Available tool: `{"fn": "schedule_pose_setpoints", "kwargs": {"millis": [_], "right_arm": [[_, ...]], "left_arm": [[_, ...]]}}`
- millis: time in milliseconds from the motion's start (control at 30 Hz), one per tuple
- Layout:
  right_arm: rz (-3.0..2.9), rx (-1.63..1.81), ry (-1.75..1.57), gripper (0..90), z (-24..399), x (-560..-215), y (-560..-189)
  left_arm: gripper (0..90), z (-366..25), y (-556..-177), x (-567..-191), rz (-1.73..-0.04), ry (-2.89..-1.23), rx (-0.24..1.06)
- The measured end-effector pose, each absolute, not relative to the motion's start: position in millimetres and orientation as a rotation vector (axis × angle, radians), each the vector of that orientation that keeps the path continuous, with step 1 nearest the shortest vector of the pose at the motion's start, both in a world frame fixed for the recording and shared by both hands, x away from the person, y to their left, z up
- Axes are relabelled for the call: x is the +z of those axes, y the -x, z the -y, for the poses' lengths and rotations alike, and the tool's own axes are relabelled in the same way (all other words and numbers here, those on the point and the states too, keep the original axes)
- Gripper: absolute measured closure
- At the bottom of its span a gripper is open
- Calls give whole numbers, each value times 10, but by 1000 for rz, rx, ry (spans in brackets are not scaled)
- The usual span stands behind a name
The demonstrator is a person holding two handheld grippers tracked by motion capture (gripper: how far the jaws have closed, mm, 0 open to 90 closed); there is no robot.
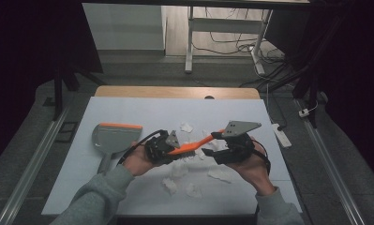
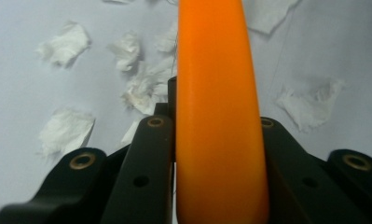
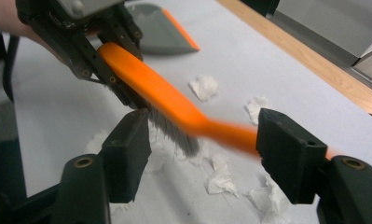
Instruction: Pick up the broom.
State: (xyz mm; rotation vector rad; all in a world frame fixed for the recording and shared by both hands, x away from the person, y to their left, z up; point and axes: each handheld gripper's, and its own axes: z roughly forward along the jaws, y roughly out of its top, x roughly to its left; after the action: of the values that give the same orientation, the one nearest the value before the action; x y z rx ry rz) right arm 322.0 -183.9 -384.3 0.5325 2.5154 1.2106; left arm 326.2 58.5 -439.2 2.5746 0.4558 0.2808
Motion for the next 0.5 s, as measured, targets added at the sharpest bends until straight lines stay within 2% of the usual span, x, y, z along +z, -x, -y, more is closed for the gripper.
{"fn": "schedule_pose_setpoints", "kwargs": {"millis": [300, 400, 500], "right_arm": [[-2733, 958, -454, 349, 1672, -4105, -3341], [-2781, 878, -414, 373, 1657, -4192, -3375], [-2816, 834, -393, 442, 1654, -4271, -3412]], "left_arm": [[778, -266, -3265, -4378, -282, -2682, 263], [778, -225, -3272, -4353, -247, -2687, 252], [778, -178, -3268, -4353, -223, -2701, 253]]}}
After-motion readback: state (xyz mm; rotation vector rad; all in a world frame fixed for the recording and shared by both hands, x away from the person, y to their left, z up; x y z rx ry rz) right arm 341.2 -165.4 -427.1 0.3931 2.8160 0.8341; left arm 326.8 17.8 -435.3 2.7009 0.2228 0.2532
